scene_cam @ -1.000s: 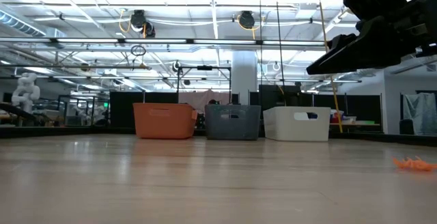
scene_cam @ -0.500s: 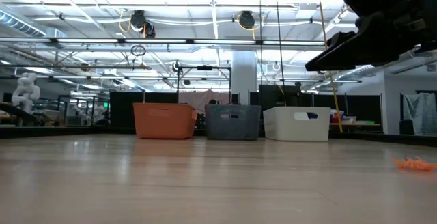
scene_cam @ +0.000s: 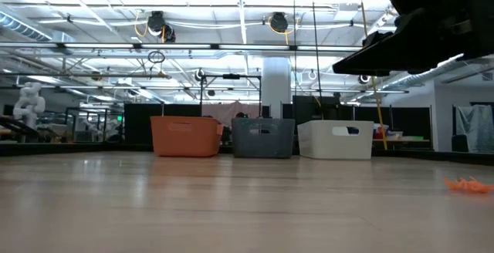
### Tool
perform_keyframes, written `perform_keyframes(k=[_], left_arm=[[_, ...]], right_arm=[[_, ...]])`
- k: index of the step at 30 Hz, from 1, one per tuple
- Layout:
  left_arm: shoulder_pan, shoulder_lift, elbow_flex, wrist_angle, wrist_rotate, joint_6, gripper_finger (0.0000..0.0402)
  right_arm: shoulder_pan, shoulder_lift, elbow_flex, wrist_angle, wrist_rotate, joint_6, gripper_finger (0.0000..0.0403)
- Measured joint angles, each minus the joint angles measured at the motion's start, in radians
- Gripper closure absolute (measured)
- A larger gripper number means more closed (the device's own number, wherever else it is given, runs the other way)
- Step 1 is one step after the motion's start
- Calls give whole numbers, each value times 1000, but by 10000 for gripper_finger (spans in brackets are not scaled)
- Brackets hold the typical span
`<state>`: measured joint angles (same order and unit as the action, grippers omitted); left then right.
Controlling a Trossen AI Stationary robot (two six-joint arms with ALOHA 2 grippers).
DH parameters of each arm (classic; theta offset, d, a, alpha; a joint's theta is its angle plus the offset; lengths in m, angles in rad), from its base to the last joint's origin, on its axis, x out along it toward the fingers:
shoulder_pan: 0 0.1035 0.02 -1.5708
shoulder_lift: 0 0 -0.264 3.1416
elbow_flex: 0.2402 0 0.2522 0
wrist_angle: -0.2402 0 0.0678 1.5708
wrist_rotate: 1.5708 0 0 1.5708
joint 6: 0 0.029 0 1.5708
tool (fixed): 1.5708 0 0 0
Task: Sort Halloween decoration
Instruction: Put the white bone toy into the white bin
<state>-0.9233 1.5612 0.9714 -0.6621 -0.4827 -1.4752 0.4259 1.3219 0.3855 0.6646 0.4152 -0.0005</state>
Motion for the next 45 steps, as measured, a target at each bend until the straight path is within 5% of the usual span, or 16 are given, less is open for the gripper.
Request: perform_keyframes(k=[10, 21, 28, 34, 39, 45], left_arm=[[161, -2, 0, 86, -111, 275, 401], [296, -2, 0, 443, -134, 577, 401], [335, -2, 0, 623, -134, 708, 401], [348, -2, 0, 701, -134, 750, 401], [349, -2, 0, 751, -134, 758, 401], [349, -2, 0, 821, -130, 759, 401]], right_arm=[[0, 334, 29, 469, -84, -215, 220], [10, 638, 301, 469, -35, -480, 220], [62, 649, 360, 480, 85, -747, 205], [95, 596, 360, 512, 164, -877, 134], [108, 589, 360, 622, 187, -1034, 78], [99, 589, 379, 725, 166, -1226, 76]])
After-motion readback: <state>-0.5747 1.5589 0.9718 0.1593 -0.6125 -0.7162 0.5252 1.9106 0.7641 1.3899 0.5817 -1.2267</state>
